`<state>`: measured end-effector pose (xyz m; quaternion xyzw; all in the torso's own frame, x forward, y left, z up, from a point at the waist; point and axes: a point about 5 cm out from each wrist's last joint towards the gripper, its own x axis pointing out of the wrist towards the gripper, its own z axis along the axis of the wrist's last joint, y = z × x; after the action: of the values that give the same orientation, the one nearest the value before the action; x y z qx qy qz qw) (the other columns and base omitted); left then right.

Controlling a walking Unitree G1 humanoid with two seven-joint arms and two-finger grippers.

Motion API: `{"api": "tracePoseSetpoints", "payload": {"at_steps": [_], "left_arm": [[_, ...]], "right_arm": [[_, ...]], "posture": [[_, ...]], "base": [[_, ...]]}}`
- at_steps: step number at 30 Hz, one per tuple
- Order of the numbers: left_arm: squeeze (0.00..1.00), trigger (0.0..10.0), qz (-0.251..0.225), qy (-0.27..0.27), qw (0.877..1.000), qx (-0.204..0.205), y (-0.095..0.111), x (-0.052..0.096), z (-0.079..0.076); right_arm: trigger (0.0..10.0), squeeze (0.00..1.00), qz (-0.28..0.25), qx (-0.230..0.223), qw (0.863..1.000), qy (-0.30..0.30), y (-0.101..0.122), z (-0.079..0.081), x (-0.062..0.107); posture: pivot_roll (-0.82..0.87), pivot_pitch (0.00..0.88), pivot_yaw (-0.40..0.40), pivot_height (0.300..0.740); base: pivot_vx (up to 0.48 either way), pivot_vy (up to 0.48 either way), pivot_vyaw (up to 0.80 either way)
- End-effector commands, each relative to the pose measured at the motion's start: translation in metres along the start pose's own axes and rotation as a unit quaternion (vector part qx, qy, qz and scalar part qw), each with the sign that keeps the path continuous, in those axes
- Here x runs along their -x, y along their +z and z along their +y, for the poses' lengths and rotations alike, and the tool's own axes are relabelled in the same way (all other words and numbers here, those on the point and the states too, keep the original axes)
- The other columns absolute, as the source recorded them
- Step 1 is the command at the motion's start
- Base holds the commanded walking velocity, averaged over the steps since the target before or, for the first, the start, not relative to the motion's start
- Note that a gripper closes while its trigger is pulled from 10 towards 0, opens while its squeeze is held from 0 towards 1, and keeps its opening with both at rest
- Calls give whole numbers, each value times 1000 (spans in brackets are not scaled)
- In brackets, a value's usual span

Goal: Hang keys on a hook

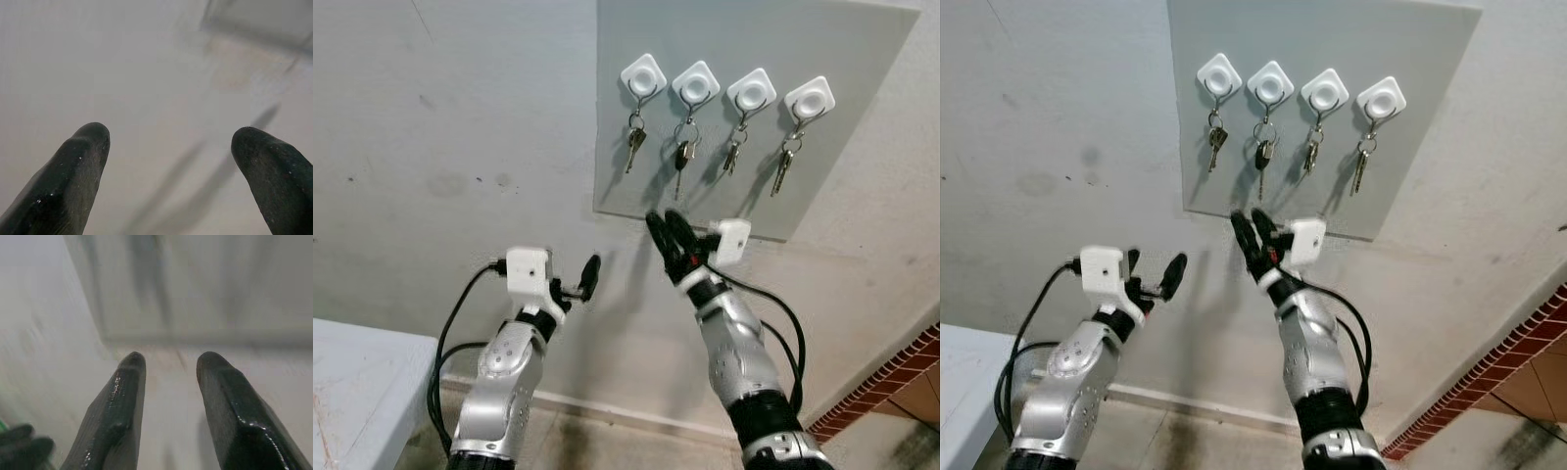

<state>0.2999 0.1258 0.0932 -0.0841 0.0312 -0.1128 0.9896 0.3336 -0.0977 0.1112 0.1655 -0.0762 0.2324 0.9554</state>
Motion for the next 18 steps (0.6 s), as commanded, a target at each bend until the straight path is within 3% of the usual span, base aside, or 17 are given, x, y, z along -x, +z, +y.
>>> {"api": "tracePoseSetpoints", "payload": {"at_steps": [1,5,8,10,12,13,17,18], "left_arm": [[0,10000,14,5,1000,-17,-13,3,4],[0,10000,35,10,999,-27,-27,5,6],[0,10000,62,21,997,-35,-46,7,12],[0,10000,63,23,997,-36,-49,7,13],[0,10000,96,61,992,-46,-67,10,27],[0,10000,96,61,992,-46,-67,10,27],[0,10000,155,81,983,-56,-87,20,44],[0,10000,155,81,983,-56,-87,20,44]], "right_arm": [[10000,0,20,11,1000,-15,-10,-6,9],[10000,0,51,19,998,-41,-24,-17,24],[10000,0,101,27,991,-89,-44,-34,49],[10000,0,106,29,989,-97,-47,-36,53],[10000,0,178,51,969,-165,-67,-57,87],[10000,0,178,51,969,-165,-67,-57,87],[10000,0,246,62,939,-231,-83,-74,126],[10000,0,246,62,939,-231,-83,-74,126]], "posture": [[38,23,-26,740],[35,20,-23,740],[28,14,-16,740],[28,14,-16,740],[12,3,-4,740],[12,3,-4,740],[-8,0,10,740],[-8,0,10,740]], "base": [[0,0,0],[0,0,0],[0,0,0],[0,0,0],[0,0,0],[0,0,0],[0,0,0],[0,0,0]]}}
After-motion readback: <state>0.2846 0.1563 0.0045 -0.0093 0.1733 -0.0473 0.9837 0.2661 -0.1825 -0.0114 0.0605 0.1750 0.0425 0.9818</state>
